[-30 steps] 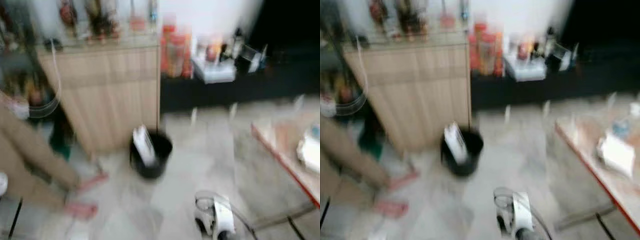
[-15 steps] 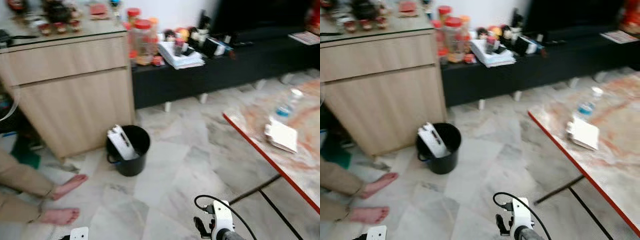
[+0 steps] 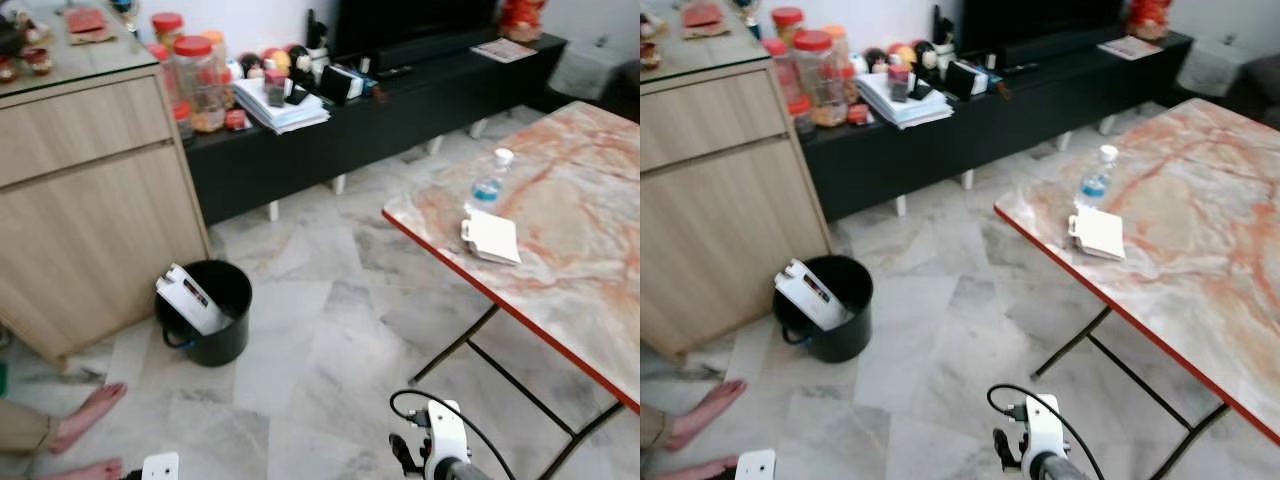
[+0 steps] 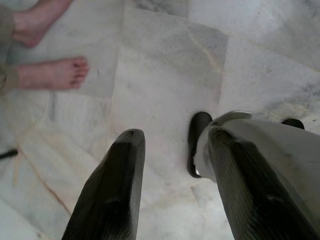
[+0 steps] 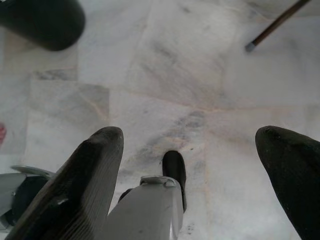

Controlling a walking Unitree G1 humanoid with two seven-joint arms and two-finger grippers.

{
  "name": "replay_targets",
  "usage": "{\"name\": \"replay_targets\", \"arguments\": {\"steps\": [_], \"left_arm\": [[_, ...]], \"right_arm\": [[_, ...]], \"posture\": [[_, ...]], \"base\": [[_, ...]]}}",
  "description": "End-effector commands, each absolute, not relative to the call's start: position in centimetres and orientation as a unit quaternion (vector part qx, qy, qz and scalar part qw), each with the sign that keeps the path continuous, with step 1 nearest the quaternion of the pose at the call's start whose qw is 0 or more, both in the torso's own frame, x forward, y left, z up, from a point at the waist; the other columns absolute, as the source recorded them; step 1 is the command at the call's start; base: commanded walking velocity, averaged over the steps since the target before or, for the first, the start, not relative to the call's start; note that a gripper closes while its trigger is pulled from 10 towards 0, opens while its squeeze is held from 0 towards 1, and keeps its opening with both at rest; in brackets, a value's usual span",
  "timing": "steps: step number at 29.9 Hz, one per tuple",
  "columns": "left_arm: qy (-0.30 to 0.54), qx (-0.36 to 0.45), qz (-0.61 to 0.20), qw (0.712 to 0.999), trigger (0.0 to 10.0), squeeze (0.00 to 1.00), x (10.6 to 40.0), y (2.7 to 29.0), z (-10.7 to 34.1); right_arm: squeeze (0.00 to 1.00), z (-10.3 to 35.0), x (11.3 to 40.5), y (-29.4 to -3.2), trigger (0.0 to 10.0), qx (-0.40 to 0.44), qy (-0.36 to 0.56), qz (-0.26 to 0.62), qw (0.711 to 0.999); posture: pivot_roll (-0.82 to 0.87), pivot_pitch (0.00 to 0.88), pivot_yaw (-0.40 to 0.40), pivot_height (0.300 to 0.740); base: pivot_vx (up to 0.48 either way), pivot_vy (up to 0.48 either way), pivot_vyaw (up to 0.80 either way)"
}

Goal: Picking trash to rubbish bin

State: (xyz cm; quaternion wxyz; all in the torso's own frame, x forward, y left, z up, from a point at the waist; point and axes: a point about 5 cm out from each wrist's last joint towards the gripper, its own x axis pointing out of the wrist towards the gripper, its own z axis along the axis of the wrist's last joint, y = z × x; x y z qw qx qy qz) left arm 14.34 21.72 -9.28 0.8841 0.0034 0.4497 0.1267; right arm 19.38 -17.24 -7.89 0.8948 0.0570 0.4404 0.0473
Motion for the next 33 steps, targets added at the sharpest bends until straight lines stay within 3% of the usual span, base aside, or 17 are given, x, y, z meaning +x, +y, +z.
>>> {"name": "replay_targets", "arguments": {"steps": [1, 33], "left_arm": [[0.458, 0.005, 0.13, 0.879, 10.0, 0.0, 13.8, 21.9, -9.5], [0.451, 0.08, 0.124, 0.88, 10.0, 0.0, 14.1, 23.0, -9.0]], "right_arm": [[0.0, -8.0, 19.3, -16.9, 10.0, 0.056, 0.443, 0.05, 0.893], [0.0, -8.1, 19.0, -16.7, 10.0, 0.056, 0.446, 0.042, 0.892]], "posture": [[0.07, 0.062, -0.062, 0.74], [0.08, 0.021, -0.022, 0.74]], "base": [[0.0, 0.382, -0.78], [0.0, -0.008, -0.78]]}}
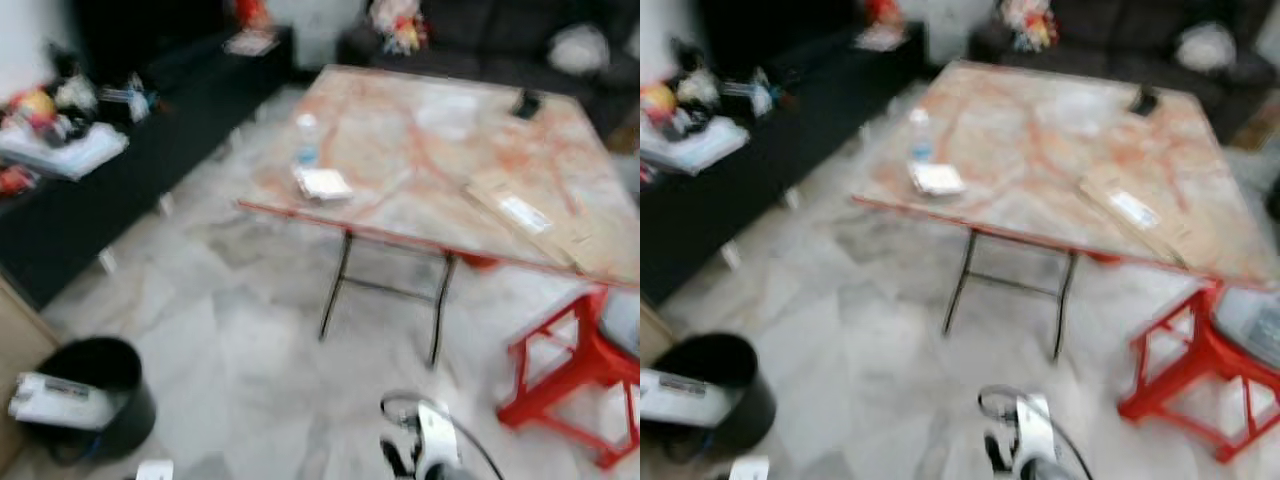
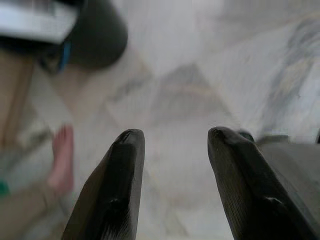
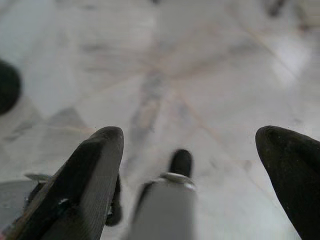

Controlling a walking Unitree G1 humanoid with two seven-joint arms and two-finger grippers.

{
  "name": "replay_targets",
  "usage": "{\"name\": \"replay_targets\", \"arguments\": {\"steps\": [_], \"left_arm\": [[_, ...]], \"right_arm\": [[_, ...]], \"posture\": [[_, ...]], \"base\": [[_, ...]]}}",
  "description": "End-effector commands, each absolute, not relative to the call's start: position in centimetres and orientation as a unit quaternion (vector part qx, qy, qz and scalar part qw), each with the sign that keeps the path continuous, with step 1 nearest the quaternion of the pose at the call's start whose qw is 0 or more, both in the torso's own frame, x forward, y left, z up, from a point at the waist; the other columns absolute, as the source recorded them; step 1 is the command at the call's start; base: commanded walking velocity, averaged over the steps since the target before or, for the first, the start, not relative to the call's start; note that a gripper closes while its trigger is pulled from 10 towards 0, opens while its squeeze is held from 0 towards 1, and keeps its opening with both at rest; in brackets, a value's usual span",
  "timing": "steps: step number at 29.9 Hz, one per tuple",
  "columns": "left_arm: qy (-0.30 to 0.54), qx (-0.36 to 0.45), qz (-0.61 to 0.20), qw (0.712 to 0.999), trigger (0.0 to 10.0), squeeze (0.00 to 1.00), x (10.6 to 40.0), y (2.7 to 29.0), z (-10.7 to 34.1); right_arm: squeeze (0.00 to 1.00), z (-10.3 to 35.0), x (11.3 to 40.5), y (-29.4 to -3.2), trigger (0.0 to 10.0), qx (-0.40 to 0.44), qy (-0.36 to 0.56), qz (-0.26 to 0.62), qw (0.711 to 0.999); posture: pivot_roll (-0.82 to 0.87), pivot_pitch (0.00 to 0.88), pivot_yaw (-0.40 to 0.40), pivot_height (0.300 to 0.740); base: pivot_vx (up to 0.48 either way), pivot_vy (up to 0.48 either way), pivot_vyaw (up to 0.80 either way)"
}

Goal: Picking trash to rubbish bin

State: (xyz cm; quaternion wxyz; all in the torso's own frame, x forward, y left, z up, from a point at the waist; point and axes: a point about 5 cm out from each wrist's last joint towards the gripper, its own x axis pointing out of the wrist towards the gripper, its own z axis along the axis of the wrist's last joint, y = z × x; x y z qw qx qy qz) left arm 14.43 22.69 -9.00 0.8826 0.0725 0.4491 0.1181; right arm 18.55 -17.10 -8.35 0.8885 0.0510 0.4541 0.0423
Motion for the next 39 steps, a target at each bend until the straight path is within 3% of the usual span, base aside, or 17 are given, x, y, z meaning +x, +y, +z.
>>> {"name": "replay_targets", "arguments": {"steps": [1, 10, 16, 21, 25, 30, 39], "left_arm": [[0.449, 0.081, 0.125, 0.881, 10.0, 0.0, 14.2, 23.1, -9.0], [0.402, 0.091, 0.137, 0.901, 10.0, 0.0, 15.3, 23.8, -8.1], [0.201, 0.135, 0.157, 0.958, 10.0, 0.0, 18.8, 25.4, -3.1], [0.05, 0.158, 0.163, 0.973, 10.0, 0.0, 21.9, 25.9, 3.2], [-0.076, 0.174, 0.129, 0.973, 10.0, 0.0, 25.1, 24.2, 10.0], [-0.137, 0.141, 0.116, 0.974, 10.0, 0.0, 28.0, 21.6, 14.6], [-0.127, 0.104, 0.075, 0.984, 10.0, 0.0, 31.7, 18.1, 16.4]], "right_arm": [[0.0, -8.1, 19.0, -16.7, 10.0, 0.056, 0.446, 0.042, 0.892], [0.0, -7.5, 20.2, -16.2, 10.0, 0.055, 0.418, 0.052, 0.905], [0.0, -4.2, 24.8, -15.2, 10.0, 0.04, 0.306, 0.088, 0.947], [0.0, -0.7, 28.5, -14.7, 10.0, 0.047, 0.212, 0.099, 0.971], [0.0, 3.7, 32.0, -13.6, 10.0, 0.065, 0.106, 0.114, 0.986], [0.0, 8.4, 34.6, -11.5, 10.0, 0.064, 0.011, 0.141, 0.988], [0.0, 11.2, 35.4, -9.3, 10.0, 0.083, -0.05, 0.161, 0.982]], "posture": [[0.08, 0.021, -0.022, 0.74], [0.08, 0.001, -0.001, 0.74], [0.1, 0.001, 0.005, 0.74], [0.12, 0.017, 0.001, 0.74], [0.13, 0.022, 0.006, 0.74], [0.13, 0.026, 0.02, 0.74], [0.13, 0.025, 0.072, 0.74]], "base": [[0.0, 0.0, -0.78], [0.0, 0.0, -0.78], [0.0, 0.0, 0.0], [0.0, 0.0, 0.0], [0.0, 0.0, 0.0], [0.0, 0.0, 0.0], [0.126, 0.0, 0.35]]}}
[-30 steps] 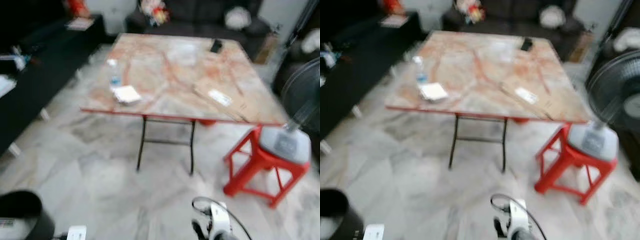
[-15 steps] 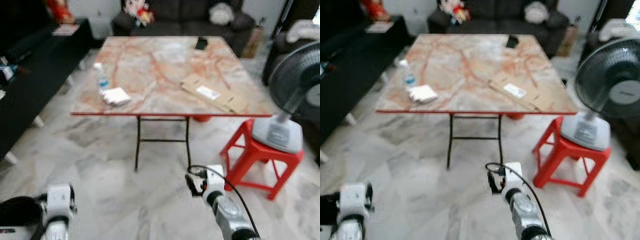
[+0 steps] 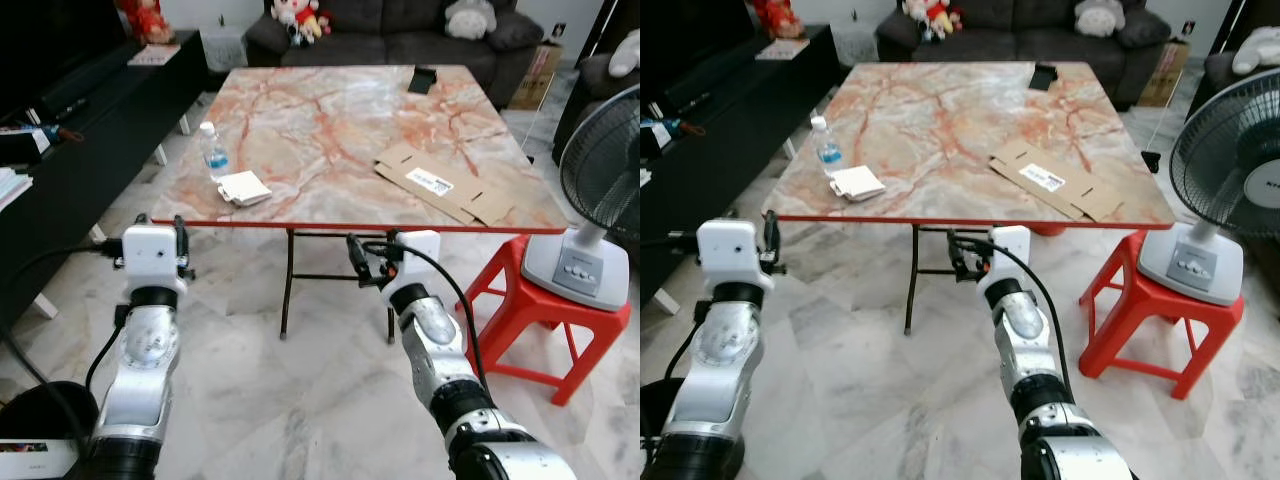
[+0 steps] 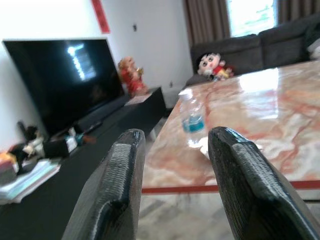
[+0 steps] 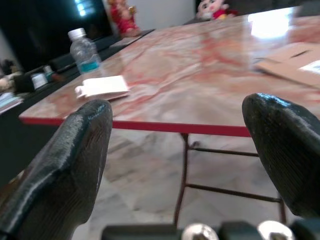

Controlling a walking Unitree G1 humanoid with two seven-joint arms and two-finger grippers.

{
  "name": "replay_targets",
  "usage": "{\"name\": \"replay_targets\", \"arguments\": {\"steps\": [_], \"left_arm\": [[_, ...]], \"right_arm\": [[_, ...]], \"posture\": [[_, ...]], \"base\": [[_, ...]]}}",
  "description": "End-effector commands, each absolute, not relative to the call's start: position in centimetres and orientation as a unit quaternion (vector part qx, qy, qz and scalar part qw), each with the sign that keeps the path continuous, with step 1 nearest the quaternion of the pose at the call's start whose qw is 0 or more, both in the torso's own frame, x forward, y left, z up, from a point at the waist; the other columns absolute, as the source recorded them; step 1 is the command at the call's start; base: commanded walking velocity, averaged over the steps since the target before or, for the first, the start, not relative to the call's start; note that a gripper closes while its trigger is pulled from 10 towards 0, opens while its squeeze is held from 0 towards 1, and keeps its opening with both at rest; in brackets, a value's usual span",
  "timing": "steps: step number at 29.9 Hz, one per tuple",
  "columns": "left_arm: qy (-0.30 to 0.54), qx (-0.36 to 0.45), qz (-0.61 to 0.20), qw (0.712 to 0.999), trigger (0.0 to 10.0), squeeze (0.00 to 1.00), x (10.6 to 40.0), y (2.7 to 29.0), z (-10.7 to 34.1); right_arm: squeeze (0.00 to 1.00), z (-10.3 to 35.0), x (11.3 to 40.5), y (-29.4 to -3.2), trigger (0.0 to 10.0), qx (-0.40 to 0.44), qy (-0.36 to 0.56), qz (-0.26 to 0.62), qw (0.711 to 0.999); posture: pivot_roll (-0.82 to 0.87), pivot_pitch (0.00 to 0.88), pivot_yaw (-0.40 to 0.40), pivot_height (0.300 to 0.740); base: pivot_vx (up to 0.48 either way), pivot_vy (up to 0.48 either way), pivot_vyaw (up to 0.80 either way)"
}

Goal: Picking trash to rubbish bin

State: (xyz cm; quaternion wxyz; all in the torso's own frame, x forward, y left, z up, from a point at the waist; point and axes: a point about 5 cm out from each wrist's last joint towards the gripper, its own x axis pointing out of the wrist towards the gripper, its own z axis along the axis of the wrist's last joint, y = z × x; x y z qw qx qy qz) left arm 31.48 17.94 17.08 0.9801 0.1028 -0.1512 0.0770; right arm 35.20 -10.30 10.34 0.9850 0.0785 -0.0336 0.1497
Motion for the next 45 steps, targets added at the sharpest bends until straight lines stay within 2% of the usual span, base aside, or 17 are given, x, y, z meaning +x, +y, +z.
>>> {"name": "replay_targets", "arguments": {"steps": [1, 14, 21, 25, 37, 45], "left_arm": [[-0.124, 0.102, 0.059, 0.985, 10.0, 0.0, 32.0, 17.3, 16.4], [-0.111, 0.095, 0.025, 0.989, 10.0, 0.0, 32.3, 16.1, 16.3], [-0.111, 0.093, 0.027, 0.989, 10.0, 0.0, 31.5, 16.4, 16.3], [-0.092, 0.086, 0.026, 0.992, 10.0, 0.0, 30.9, 16.4, 15.2], [-0.098, 0.068, 0.023, 0.993, 10.0, 0.0, 31.8, 15.9, 15.5], [-0.104, 0.048, 0.02, 0.993, 10.0, 0.0, 32.5, 15.1, 15.7]], "right_arm": [[0.0, 11.2, 35.3, -9.1, 10.0, 0.092, -0.051, 0.159, 0.982], [0.0, 13.1, 35.5, -7.0, 10.0, 0.104, -0.086, 0.177, 0.975], [0.0, 13.3, 35.1, -6.4, 10.0, 0.129, -0.094, 0.186, 0.97], [0.0, 13.0, 34.6, -5.0, 10.0, 0.131, -0.089, 0.208, 0.965], [0.0, 13.8, 34.4, -4.7, 10.0, 0.108, -0.105, 0.222, 0.963], [0.0, 13.4, 34.6, -6.1, 10.0, 0.105, -0.093, 0.22, 0.965]], "posture": [[0.13, 0.022, 0.083, 0.74], [0.12, 0.0, 0.118, 0.74], [0.14, 0.0, 0.123, 0.74], [0.14, 0.0, 0.139, 0.74], [0.08, 0.0, 0.116, 0.74], [0.07, 0.0, 0.087, 0.74]], "base": [[0.315, 0.0, 0.0], [0.324, 0.0, 0.03], [0.356, 0.0, 0.13], [0.394, 0.0, 0.0], [0.395, 0.0, 0.0], [0.389, 0.0, 0.48]]}}
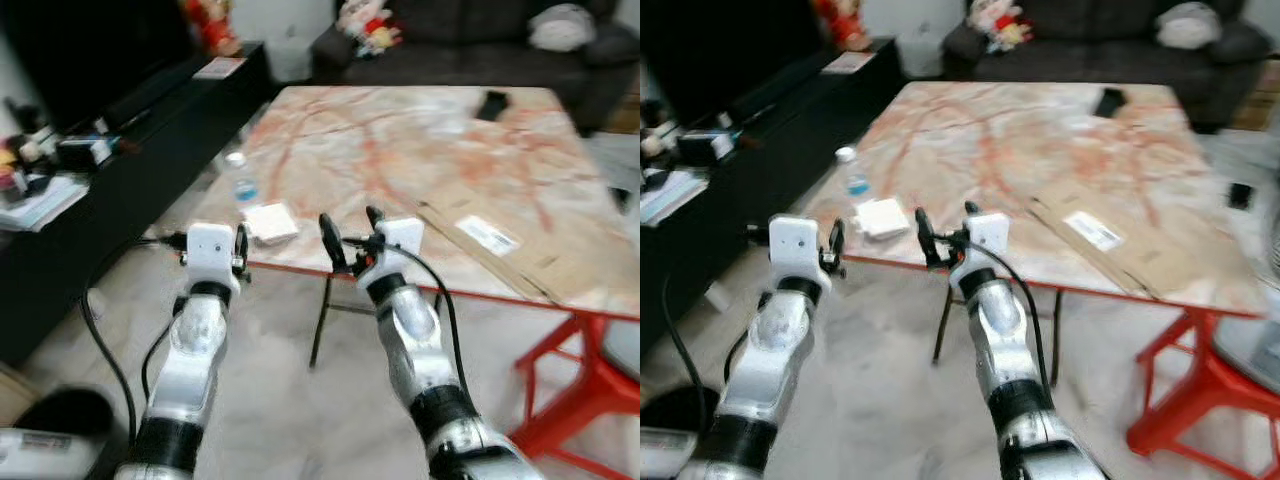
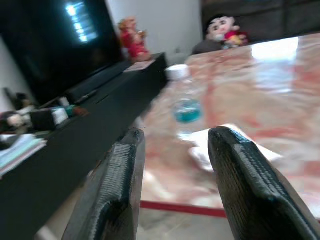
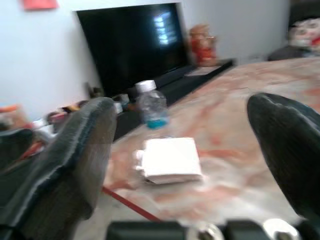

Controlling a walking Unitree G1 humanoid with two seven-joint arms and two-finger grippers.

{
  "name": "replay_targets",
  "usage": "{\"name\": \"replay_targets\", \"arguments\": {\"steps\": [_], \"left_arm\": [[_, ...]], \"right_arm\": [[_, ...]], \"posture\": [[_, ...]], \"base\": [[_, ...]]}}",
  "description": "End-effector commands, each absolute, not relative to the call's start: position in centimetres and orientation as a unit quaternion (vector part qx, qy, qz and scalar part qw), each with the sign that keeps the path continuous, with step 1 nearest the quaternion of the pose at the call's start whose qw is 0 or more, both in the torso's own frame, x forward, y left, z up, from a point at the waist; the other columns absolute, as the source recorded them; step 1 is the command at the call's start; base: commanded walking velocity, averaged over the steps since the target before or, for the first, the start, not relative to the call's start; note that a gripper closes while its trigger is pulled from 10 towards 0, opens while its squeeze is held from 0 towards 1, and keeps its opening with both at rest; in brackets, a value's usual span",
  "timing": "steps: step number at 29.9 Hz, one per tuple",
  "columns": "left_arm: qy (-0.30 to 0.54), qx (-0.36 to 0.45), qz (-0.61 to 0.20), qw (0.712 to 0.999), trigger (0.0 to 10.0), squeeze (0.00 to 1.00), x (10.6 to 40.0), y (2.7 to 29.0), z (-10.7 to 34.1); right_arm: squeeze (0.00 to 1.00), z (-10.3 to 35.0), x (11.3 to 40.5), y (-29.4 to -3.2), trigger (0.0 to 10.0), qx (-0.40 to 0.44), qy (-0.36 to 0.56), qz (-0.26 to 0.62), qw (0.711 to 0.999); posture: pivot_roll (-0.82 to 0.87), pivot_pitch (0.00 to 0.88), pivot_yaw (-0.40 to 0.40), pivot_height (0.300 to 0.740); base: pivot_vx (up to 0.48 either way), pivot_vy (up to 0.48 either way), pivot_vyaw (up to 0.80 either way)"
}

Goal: Picking trash to rubbish bin

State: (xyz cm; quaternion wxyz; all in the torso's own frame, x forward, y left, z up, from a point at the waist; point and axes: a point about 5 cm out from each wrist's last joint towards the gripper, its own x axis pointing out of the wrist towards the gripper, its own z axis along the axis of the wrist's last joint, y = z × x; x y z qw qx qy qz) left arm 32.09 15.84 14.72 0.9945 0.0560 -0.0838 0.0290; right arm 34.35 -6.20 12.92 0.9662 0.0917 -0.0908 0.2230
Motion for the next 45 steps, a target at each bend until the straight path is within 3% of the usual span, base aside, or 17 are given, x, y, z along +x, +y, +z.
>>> {"name": "replay_targets", "arguments": {"steps": [1, 18, 31, 36, 45], "left_arm": [[-0.105, 0.047, 0.019, 0.993, 10.0, 0.0, 32.6, 15.1, 15.8], [-0.115, 0.034, 0.023, 0.993, 10.0, 0.0, 33.8, 15.2, 16.2], [-0.123, 0.054, 0.014, 0.991, 10.0, 0.0, 34.2, 15.4, 17.0], [-0.121, 0.056, 0.001, 0.991, 10.0, 0.0, 34.2, 15.1, 17.0], [-0.11, 0.073, -0.059, 0.989, 10.0, 0.0, 33.9, 13.6, 16.3]], "right_arm": [[0.0, 13.6, 34.9, -6.4, 10.0, 0.104, -0.092, 0.216, 0.966], [0.0, 15.9, 36.7, -8.6, 10.0, 0.096, -0.111, 0.177, 0.973], [0.0, 15.5, 36.7, -8.3, 10.0, 0.111, -0.101, 0.173, 0.974], [0.0, 15.3, 36.5, -8.2, 10.0, 0.111, -0.1, 0.172, 0.974], [0.0, 15.2, 36.5, -7.9, 10.0, 0.112, -0.1, 0.171, 0.974]], "posture": [[0.06, 0.0, 0.083, 0.74], [0.05, 0.0, 0.04, 0.74], [0.07, 0.0, 0.052, 0.74], [0.07, 0.0, 0.058, 0.74], [0.08, 0.0, 0.065, 0.74]], "base": [[0.352, 0.27, 0.0], [0.292, 0.371, 0.0], [0.102, 0.403, 0.0], [0.305, 0.258, -0.77], [0.061, 0.0, 0.0]]}}
